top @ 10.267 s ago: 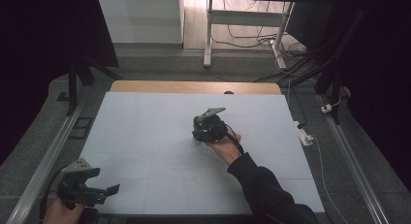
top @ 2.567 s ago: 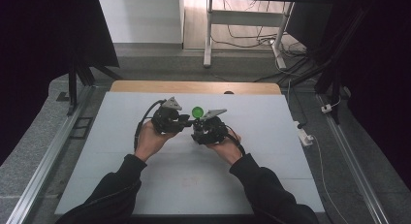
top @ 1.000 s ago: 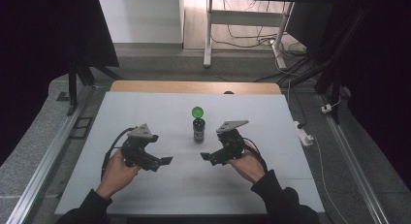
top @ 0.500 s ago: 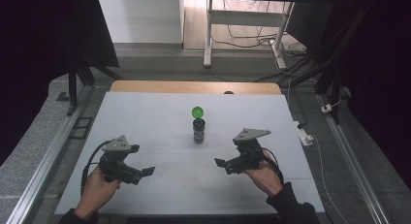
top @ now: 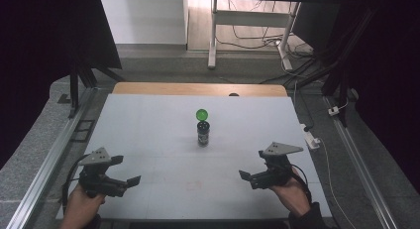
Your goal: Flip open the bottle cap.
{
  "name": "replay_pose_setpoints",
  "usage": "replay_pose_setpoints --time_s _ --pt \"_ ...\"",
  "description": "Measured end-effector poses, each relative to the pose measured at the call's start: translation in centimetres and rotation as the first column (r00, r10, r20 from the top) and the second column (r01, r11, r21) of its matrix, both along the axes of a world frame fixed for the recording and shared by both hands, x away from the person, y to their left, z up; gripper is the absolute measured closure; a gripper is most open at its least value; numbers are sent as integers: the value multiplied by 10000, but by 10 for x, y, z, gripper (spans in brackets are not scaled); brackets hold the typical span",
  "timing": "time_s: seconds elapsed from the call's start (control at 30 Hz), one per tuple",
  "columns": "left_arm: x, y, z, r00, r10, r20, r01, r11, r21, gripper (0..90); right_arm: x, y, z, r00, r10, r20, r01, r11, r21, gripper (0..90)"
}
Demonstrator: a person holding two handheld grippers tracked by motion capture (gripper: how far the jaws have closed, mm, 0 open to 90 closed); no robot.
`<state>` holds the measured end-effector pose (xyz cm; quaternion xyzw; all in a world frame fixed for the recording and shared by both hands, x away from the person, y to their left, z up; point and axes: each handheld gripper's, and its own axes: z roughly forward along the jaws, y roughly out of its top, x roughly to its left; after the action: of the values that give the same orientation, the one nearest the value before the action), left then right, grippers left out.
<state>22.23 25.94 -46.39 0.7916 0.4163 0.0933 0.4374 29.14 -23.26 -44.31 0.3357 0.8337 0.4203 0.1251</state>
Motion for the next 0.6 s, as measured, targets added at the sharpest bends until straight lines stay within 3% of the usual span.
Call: replay_pose_setpoints --time_s 0.33,0.6 --pt "-22 21 -4 9976 691 -30 -691 9976 -43 0 -17 -36 -5 9964 -841 -119 839 9964 -107 0" --pt "-34 33 -9 9931 1161 -153 -1160 9932 58 0 -31 -61 -10 9880 -1523 -256 1514 9879 -338 0"
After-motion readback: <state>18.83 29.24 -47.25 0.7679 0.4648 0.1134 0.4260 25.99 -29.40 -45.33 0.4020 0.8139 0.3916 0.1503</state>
